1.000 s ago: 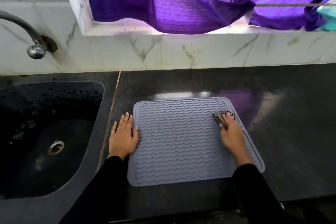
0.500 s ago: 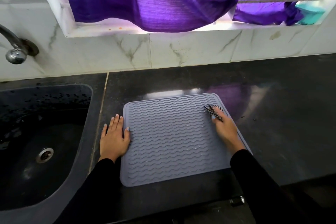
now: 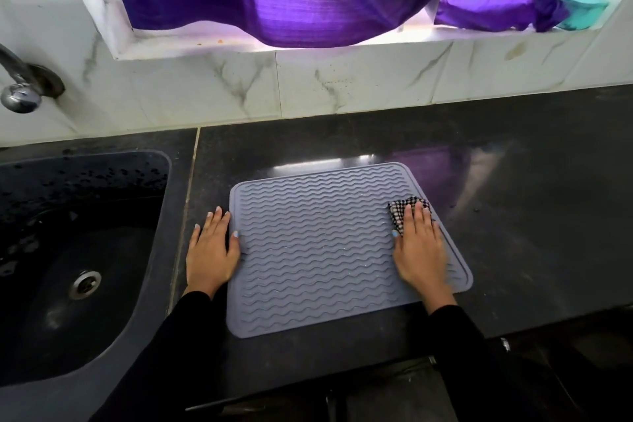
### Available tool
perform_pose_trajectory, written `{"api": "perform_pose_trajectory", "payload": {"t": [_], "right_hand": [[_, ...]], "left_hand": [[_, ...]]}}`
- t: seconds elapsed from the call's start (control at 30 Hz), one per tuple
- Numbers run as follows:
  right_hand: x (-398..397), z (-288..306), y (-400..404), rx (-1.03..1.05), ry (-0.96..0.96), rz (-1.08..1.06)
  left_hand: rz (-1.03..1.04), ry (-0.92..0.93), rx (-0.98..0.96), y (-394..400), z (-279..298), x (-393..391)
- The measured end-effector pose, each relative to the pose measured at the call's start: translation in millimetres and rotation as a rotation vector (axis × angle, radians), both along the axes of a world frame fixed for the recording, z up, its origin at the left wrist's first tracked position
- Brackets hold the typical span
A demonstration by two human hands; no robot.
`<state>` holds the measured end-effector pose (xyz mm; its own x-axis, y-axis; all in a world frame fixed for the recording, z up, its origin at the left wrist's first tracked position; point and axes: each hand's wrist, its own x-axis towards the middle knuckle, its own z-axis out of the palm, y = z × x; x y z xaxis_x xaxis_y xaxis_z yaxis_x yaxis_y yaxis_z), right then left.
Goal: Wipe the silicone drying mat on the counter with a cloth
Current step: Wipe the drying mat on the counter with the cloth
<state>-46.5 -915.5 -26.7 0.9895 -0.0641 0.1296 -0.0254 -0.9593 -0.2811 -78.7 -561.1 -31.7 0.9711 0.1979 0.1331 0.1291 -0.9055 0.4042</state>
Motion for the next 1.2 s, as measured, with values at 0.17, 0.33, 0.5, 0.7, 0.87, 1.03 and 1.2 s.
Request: {"api": "perform_pose_trajectory", "payload": {"t": [0.17,0.33,0.5,0.7,0.87,1.03,1.2], "right_hand": [[6,1,-3,-0.047,0.083,-0.008],[9,8,-15,0.297,0.076,0.037],[19,29,-28,1.085,0.075,-0.188],[-3,50,-37,0.715,-0.076,-0.294],[-24,6,-21,0.131,0.003,-0.032],[-18,-2,-29,0.112,0.034,0.012],[-21,3,-31,0.191,0.000,0.054]], "left_hand": [[0.000,-0.014,0.012,0,-1,2],[-0.005,-0.014,-0.042,2,0,2],[0.004,-0.002,-0.240,6,6,1],[-0.036,0.068,-0.103,0,1,-20],[-0.009,0.066,0.128,-8,-11,-30],[0.019,0.015,0.118,-10,-10,-30],[0.036,-0.013,0.080,-10,-7,-32]]}}
